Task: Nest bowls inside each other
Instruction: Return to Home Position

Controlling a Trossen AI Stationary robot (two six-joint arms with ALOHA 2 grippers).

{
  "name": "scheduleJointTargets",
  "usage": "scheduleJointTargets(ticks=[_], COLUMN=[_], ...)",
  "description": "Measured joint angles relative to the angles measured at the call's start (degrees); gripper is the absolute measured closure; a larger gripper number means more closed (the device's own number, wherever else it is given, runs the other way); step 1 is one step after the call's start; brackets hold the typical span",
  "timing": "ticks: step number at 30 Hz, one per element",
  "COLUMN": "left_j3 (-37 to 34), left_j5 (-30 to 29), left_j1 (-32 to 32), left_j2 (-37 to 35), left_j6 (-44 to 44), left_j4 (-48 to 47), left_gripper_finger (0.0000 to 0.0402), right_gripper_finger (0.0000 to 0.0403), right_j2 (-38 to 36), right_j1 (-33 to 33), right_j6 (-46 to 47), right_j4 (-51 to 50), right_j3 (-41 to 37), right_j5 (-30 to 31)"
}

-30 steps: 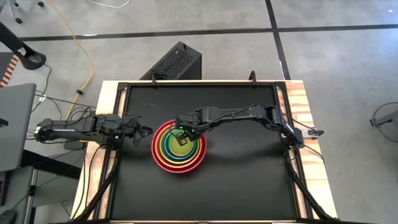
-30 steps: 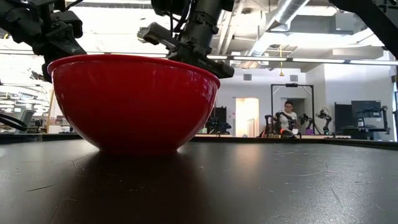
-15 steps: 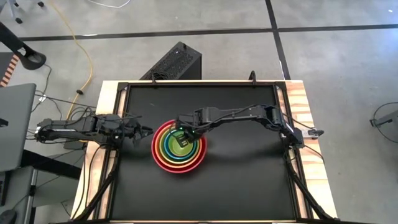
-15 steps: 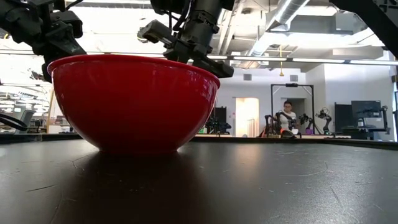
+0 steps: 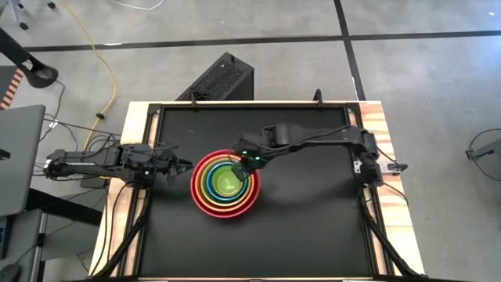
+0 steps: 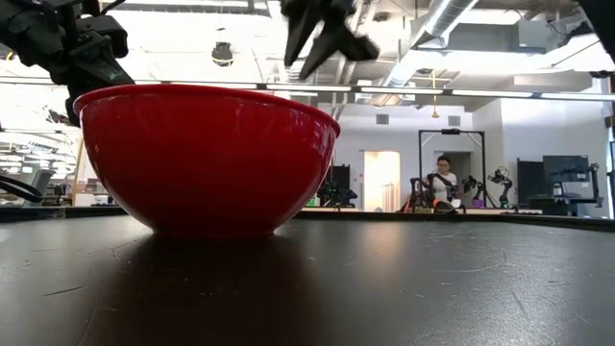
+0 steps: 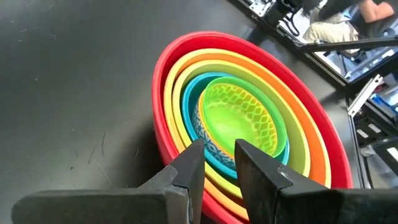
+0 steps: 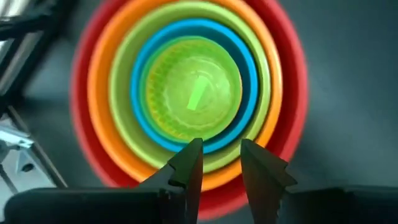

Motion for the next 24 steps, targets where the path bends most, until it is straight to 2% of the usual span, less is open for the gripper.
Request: scheduleJointTargets(ticks=[5, 9, 14, 18, 24], left_j3=[0.00, 0.00, 0.00, 0.00, 0.01], left_j5=[0.05, 1.87, 4.01, 3.96, 2.50], left_j1=[0.00, 0.00, -0.01, 0.00, -0.02], left_j2=[-0.02, -0.09, -0.11, -0.11, -0.11], left_j6=[3.41, 6.65, 11.03, 13.16, 15.62], left_j4=[2.08, 7.11, 13.78, 19.02, 23.12], left_gripper_finger=[0.0325, 0.0325, 0.0325, 0.0325, 0.0325], right_gripper_finger=[0.0275, 0.0275, 0.0276, 0.0284, 0.0301], right_j2=[-6.06, -10.53, -16.33, -23.85, -39.46], right_j1=[2.68, 5.64, 9.66, 11.74, 10.93], right_j6=[-4.37, -11.95, -17.11, -19.15, -25.05], right_j4=[-2.67, -2.93, 2.97, 12.69, 37.81], right_j3=[0.00, -1.00, -6.69, -17.65, -43.98], right_j5=[5.18, 7.48, 7.47, 9.69, 8.75])
